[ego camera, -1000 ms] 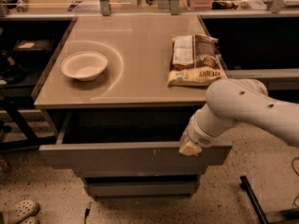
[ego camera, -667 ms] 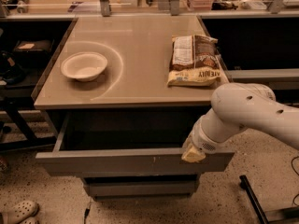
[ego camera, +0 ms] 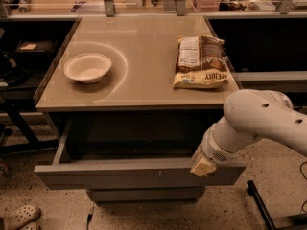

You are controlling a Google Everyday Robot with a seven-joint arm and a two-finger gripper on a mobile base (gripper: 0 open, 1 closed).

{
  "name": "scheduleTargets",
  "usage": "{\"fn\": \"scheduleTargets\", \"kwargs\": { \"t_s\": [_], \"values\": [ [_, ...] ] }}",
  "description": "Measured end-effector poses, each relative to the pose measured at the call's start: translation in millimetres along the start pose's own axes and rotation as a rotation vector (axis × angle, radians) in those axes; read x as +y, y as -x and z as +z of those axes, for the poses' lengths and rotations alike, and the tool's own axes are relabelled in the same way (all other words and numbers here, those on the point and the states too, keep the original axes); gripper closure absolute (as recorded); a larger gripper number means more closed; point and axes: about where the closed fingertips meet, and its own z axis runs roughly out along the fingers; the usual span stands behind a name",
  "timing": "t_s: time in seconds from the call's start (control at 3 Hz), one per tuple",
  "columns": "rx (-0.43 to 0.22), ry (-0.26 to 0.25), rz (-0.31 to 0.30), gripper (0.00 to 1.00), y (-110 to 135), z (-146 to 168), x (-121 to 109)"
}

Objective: Open top drawer

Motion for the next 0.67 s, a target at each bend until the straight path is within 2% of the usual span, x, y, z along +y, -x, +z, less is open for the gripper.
{"fn": "scheduleTargets", "kwargs": {
  "t_s": [0.67],
  "values": [
    [0.014,0.008,0.003,1.00,-3.0,2.9,-2.4]
  ]
}}
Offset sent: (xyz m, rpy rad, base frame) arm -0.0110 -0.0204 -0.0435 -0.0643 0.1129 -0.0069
